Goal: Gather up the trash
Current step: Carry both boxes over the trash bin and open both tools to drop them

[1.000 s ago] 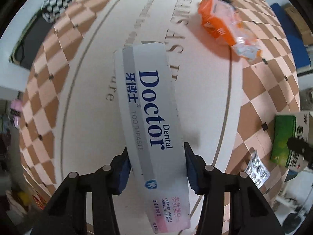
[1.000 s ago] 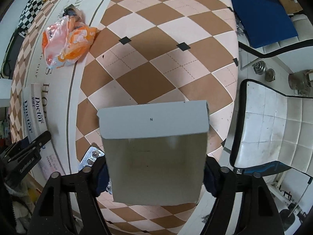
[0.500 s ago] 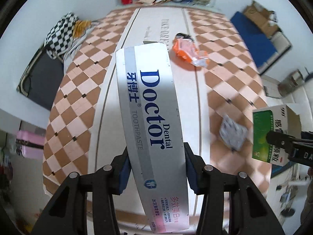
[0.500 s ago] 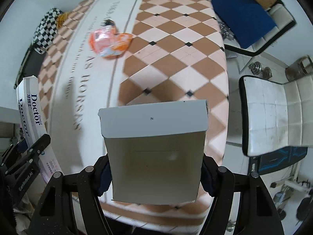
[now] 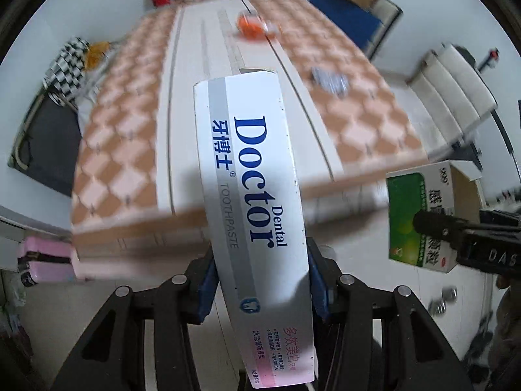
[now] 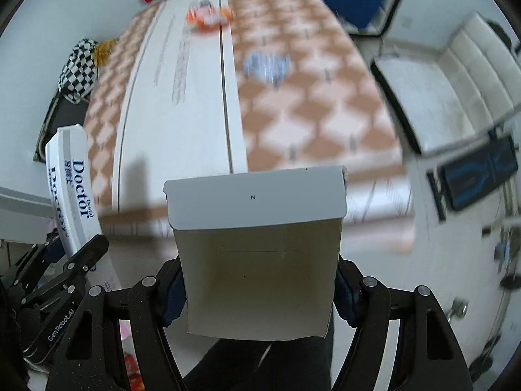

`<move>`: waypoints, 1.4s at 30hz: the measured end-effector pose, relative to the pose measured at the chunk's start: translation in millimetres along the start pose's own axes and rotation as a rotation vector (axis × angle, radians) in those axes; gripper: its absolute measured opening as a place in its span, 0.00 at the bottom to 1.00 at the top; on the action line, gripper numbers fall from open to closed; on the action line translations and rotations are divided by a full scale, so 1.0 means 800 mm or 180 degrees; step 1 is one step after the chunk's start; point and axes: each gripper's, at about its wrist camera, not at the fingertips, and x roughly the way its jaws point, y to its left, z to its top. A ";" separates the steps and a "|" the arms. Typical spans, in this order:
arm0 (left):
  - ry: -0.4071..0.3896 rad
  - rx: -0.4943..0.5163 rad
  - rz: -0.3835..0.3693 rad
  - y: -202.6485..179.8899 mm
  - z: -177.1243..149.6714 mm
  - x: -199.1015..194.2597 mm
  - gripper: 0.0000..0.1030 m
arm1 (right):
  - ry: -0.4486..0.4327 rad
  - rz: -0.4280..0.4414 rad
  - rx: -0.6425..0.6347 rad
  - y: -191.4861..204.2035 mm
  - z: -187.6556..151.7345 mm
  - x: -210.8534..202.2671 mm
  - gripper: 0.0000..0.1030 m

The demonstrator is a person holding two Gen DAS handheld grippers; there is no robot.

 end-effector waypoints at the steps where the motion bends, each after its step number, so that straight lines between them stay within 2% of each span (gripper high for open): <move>1: 0.0067 0.0034 -0.0022 -0.003 -0.015 0.007 0.43 | 0.0049 -0.0001 0.0021 -0.001 -0.022 0.006 0.72; 6: 0.0500 0.0028 -0.0144 -0.019 -0.081 0.063 0.43 | 0.0394 -0.0004 0.0243 -0.024 -0.121 0.066 0.72; 12: 0.1084 -0.0216 -0.0430 -0.031 -0.136 0.207 0.44 | 0.0748 0.0066 0.0506 -0.072 -0.198 0.190 0.72; 13: 0.1166 -0.0312 -0.0526 -0.032 -0.142 0.246 0.44 | 0.0795 0.0093 0.0555 -0.079 -0.205 0.212 0.72; 16: 0.1330 -0.0444 -0.0555 -0.035 -0.149 0.338 0.45 | 0.0914 0.0168 0.0710 -0.102 -0.224 0.292 0.72; 22: 0.1551 -0.0679 -0.0675 -0.032 -0.142 0.485 0.46 | 0.1050 0.0270 0.0909 -0.129 -0.235 0.434 0.72; 24: 0.1621 -0.0785 -0.0737 -0.029 -0.143 0.524 0.55 | 0.1073 0.0281 0.0906 -0.132 -0.236 0.475 0.72; 25: 0.1642 -0.0851 -0.0775 -0.026 -0.143 0.542 0.71 | 0.1087 0.0288 0.0896 -0.131 -0.233 0.492 0.72; 26: 0.1637 -0.0913 -0.0791 -0.024 -0.143 0.552 0.82 | 0.1098 0.0298 0.0904 -0.133 -0.225 0.507 0.72; 28: 0.1621 -0.0971 -0.0769 -0.018 -0.151 0.558 0.88 | 0.1129 0.0338 0.0904 -0.134 -0.223 0.541 0.73; 31: 0.1565 -0.0985 -0.0594 -0.008 -0.166 0.552 0.95 | 0.1158 0.0384 0.0874 -0.126 -0.217 0.578 0.77; 33: 0.1535 -0.0980 -0.0443 -0.001 -0.176 0.543 0.95 | 0.1209 0.0418 0.0851 -0.121 -0.215 0.596 0.81; 35: 0.1422 -0.0920 -0.0185 0.002 -0.184 0.529 0.95 | 0.1230 0.0383 0.0832 -0.116 -0.217 0.609 0.97; 39: 0.1296 -0.0846 0.0134 0.009 -0.195 0.499 0.95 | 0.1187 0.0336 0.0747 -0.107 -0.219 0.610 0.99; 42: 0.1249 -0.0858 0.0171 0.012 -0.199 0.482 0.95 | 0.1163 0.0246 0.0626 -0.102 -0.220 0.597 0.99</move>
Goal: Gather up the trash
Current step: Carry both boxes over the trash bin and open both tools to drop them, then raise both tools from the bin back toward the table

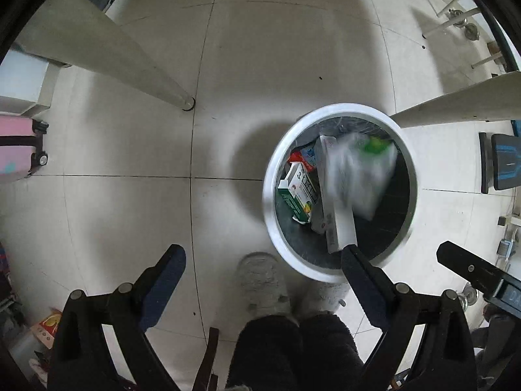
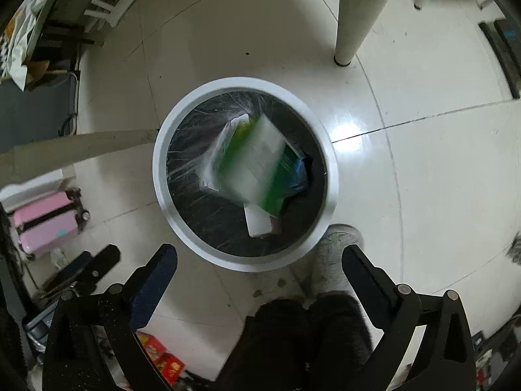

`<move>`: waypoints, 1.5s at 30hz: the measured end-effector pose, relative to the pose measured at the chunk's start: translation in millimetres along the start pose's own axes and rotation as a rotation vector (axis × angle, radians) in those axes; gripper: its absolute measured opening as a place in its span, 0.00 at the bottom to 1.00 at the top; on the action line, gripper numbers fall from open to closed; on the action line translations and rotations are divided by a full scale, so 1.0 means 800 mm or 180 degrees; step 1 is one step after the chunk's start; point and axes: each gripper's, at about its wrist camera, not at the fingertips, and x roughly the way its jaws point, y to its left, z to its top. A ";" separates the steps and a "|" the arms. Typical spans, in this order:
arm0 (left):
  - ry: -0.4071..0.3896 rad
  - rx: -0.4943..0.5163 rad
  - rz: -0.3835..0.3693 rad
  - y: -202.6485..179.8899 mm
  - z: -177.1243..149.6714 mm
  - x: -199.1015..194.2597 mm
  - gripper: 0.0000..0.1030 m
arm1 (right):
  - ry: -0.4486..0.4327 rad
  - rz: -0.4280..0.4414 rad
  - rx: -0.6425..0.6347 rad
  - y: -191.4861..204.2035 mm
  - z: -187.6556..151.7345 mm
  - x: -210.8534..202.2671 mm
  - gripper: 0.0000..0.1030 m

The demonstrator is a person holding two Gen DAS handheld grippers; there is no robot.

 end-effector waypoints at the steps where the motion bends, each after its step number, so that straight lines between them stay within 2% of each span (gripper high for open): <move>1: -0.0006 0.0002 0.0015 -0.003 -0.003 -0.006 0.95 | -0.0028 -0.0070 -0.0044 0.002 -0.003 -0.006 0.99; 9: -0.0104 0.0040 0.0036 0.000 -0.014 -0.050 0.95 | -0.0230 -0.0605 -0.0352 0.016 -0.028 -0.057 0.99; 12: -0.0125 0.0056 0.0035 0.001 -0.017 -0.051 0.95 | -0.0263 -0.0643 -0.0380 0.021 -0.038 -0.074 0.99; 16: -0.0179 0.0076 0.0042 0.001 -0.024 -0.083 0.95 | -0.0325 -0.0679 -0.0382 0.026 -0.049 -0.103 0.99; 24: -0.0240 0.0096 0.0028 -0.001 -0.049 -0.159 0.95 | -0.0445 -0.0658 -0.0395 0.040 -0.081 -0.180 0.99; 32: -0.0313 0.0161 -0.0013 -0.006 -0.080 -0.251 0.95 | -0.0532 -0.0600 -0.0461 0.062 -0.129 -0.289 0.99; 38: -0.0465 0.0189 0.0099 -0.005 -0.097 -0.334 0.95 | -0.0585 -0.0519 -0.0469 0.085 -0.167 -0.386 0.99; 42: -0.0701 0.0127 0.0208 -0.001 -0.085 -0.384 0.95 | -0.0633 -0.0400 -0.0436 0.106 -0.176 -0.447 0.99; 45: -0.0809 -0.0020 0.0204 0.001 -0.062 -0.403 0.95 | -0.0689 -0.0291 -0.0458 0.125 -0.159 -0.494 0.99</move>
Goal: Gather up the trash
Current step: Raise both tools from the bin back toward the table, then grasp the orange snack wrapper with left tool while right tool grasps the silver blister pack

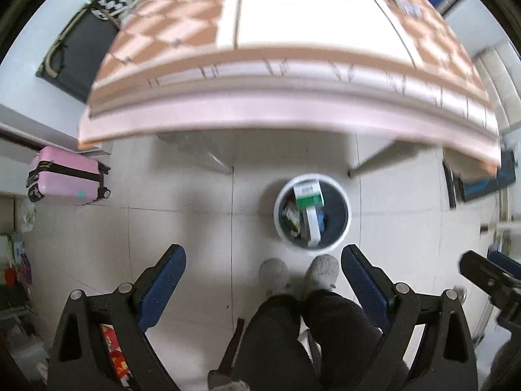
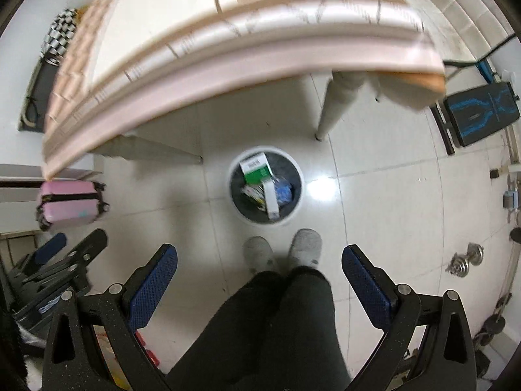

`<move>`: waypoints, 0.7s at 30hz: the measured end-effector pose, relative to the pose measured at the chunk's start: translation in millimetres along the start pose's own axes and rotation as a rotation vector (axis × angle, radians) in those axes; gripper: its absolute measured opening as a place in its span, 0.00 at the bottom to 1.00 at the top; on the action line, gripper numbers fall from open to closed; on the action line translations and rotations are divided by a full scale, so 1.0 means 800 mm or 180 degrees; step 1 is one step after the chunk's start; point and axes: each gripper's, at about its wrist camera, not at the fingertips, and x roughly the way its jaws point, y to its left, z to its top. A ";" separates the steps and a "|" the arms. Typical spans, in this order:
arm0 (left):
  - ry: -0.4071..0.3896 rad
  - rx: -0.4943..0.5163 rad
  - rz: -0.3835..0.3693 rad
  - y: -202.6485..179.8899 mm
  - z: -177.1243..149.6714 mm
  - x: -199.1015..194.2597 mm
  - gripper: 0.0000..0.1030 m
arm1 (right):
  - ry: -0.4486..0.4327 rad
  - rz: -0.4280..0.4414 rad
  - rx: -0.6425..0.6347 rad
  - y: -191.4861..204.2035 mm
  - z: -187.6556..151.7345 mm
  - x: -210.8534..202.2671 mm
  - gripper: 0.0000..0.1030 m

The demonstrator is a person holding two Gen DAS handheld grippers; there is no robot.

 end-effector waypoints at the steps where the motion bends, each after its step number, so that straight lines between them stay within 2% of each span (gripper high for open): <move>1: -0.0062 -0.0052 0.0016 -0.001 0.017 -0.004 0.95 | -0.0041 0.0017 -0.0002 0.002 0.015 -0.012 0.99; 3: -0.0127 -0.0113 0.0079 -0.003 0.044 -0.008 0.95 | -0.0091 0.0067 -0.0105 0.009 0.046 -0.033 0.99; 7: -0.0240 -0.0206 0.0235 -0.012 0.104 -0.006 0.95 | -0.0184 -0.0107 -0.0469 0.026 0.138 -0.063 0.99; 11: -0.0201 -0.0361 0.0355 -0.023 0.167 0.010 0.95 | -0.0154 -0.0309 -0.0901 0.041 0.259 -0.068 0.99; 16: -0.0027 -0.0737 0.0475 -0.033 0.247 0.039 0.95 | 0.0009 -0.0528 -0.1574 0.062 0.414 -0.033 0.99; 19: 0.0108 -0.0949 0.0434 -0.037 0.273 0.053 0.95 | 0.0155 -0.0655 -0.1989 0.080 0.489 -0.003 0.99; 21: 0.0200 -0.1059 0.0457 -0.039 0.290 0.066 0.95 | 0.0254 -0.0677 -0.2253 0.091 0.524 0.015 0.99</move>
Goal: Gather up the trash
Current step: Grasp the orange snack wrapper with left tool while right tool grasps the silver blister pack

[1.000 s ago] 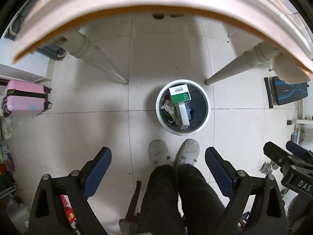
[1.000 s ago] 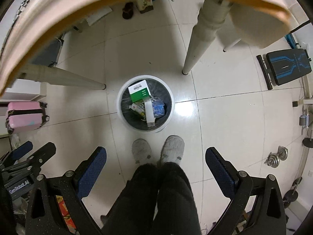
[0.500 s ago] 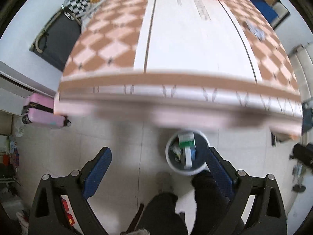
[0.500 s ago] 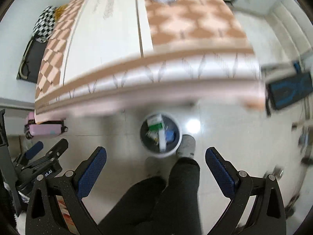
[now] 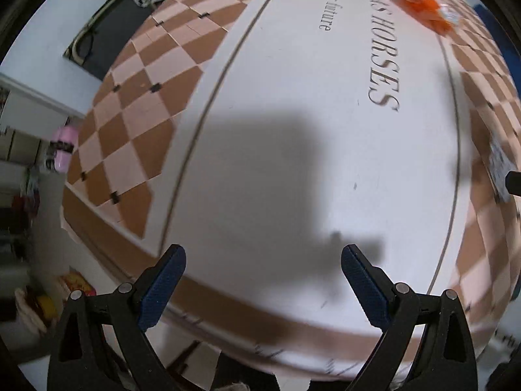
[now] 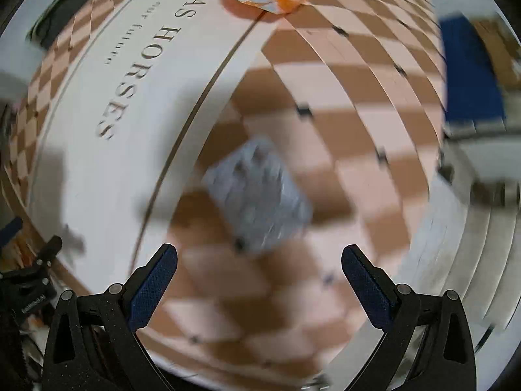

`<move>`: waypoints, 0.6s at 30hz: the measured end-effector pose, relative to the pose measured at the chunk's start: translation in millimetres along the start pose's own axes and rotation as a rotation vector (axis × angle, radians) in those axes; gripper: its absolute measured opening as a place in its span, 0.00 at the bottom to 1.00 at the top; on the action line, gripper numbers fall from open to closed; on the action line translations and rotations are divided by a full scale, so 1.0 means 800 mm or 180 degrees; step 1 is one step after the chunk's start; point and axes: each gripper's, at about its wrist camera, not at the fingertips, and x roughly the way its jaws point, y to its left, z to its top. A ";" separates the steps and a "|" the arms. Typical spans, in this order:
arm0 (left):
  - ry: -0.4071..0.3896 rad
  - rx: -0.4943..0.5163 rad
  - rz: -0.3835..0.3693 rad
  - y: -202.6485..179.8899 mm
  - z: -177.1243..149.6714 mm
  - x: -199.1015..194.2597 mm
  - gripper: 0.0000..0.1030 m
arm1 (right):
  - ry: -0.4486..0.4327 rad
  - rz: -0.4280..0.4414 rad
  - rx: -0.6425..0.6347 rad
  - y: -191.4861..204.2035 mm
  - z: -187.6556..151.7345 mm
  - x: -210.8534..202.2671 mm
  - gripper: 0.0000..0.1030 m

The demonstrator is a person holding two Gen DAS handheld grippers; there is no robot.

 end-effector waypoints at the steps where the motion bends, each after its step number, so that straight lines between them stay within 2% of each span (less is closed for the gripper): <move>1: 0.0022 -0.0037 0.0010 -0.001 0.003 0.002 0.95 | 0.0028 0.0030 -0.0093 -0.003 0.012 0.006 0.99; 4: 0.0124 -0.0192 0.0061 0.001 0.010 0.011 0.97 | 0.0116 0.0056 -0.0352 -0.005 0.039 0.024 0.99; 6: 0.0163 -0.0244 0.0060 0.006 0.011 0.012 0.97 | 0.0149 0.0061 -0.0462 -0.004 0.049 0.035 0.90; 7: 0.0177 -0.0253 0.0061 0.006 0.011 0.013 0.97 | 0.0165 0.0073 -0.0465 -0.004 0.052 0.038 0.81; 10: 0.0198 -0.0245 0.0100 0.012 0.010 0.015 0.97 | 0.0085 0.0049 -0.0387 -0.008 0.050 0.035 0.76; 13: 0.0199 -0.0225 0.0185 0.009 0.013 0.012 0.97 | -0.0033 0.0101 -0.0240 -0.019 0.042 0.023 0.58; 18: 0.0044 -0.0225 0.0151 0.006 0.050 -0.011 0.97 | -0.0194 0.0490 0.0431 -0.074 0.029 0.002 0.58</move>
